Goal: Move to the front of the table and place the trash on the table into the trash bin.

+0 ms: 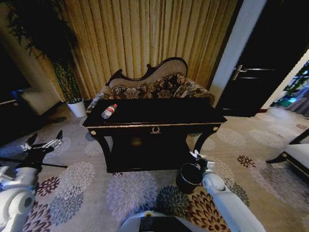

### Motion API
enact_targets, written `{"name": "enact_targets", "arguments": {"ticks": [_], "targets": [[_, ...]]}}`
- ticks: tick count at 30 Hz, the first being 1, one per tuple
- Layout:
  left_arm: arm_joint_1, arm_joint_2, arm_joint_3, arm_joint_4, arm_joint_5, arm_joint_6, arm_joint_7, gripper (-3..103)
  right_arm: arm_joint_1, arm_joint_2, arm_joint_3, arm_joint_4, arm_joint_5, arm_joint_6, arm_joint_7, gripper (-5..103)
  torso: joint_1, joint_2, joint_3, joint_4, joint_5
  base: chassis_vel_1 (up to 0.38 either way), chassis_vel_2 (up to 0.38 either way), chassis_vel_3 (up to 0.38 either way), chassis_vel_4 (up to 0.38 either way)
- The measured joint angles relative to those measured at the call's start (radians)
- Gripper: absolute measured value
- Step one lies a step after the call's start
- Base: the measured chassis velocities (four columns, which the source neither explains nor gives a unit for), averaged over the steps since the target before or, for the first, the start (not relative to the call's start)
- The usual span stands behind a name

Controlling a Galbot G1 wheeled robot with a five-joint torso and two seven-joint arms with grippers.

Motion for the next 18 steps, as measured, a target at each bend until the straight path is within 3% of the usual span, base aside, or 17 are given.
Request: {"name": "enact_targets", "arguments": {"ticks": [18], "targets": [[-0.003, -0.003, -0.01, -0.014, 0.0, 0.002, -0.001, 100, 0.089, 0.11, -0.064, -0.277, -0.092, 0.096, -0.047, -3, 0.0, 0.0, 0.0, 0.0001, 0.0, 0.0, 0.0, 0.0, 0.0]]}}
